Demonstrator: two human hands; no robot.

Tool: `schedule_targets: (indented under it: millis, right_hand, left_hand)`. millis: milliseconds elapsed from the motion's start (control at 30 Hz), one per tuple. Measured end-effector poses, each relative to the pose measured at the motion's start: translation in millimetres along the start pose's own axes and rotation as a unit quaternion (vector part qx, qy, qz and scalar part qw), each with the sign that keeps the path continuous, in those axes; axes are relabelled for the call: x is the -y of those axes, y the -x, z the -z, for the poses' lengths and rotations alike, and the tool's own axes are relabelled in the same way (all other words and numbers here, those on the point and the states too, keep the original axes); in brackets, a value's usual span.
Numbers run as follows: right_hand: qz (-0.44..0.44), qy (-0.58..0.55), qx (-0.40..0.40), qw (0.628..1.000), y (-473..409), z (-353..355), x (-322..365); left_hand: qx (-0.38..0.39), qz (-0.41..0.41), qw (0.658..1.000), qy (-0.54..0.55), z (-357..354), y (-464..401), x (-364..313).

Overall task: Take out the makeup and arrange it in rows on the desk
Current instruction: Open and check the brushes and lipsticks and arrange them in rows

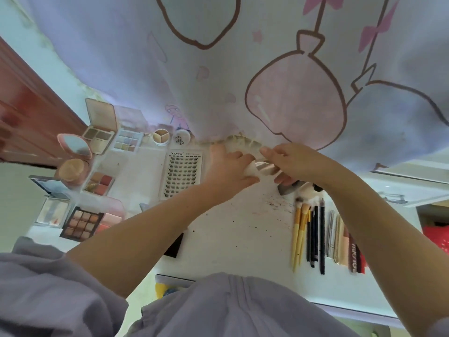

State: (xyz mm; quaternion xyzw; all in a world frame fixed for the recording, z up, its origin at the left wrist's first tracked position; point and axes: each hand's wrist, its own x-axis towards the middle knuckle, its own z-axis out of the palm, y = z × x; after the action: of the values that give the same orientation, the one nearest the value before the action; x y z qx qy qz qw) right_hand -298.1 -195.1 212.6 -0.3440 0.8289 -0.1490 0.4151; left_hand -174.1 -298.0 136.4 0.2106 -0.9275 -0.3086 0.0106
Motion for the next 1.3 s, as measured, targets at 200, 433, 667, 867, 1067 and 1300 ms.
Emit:
schedule_targets:
  millis: [200,433,667,867,1067,1300]
  right_hand:
    - [-0.050,-0.052,-0.021,0.997,17,-26,10]
    - [0.079,-0.010,-0.047,0.996,42,-44,1]
    - [0.213,-0.074,-0.035,0.974,66,-39,-1]
    - [0.239,-0.165,-0.062,0.955,63,-48,-4]
    - [0.295,-0.152,-0.067,0.941,64,-37,2]
    - [0.113,-0.129,0.053,0.984,52,-9,10]
  left_hand:
    - [-0.041,-0.080,0.995,-0.052,18,32,-9]
    - [0.100,-0.026,0.986,0.129,40,55,-10]
    - [0.341,0.106,0.821,0.445,57,61,7]
    - [0.397,0.145,0.708,0.565,54,53,23]
    - [0.410,0.123,0.659,0.619,51,43,30]
    - [0.370,0.132,0.780,0.488,64,25,18]
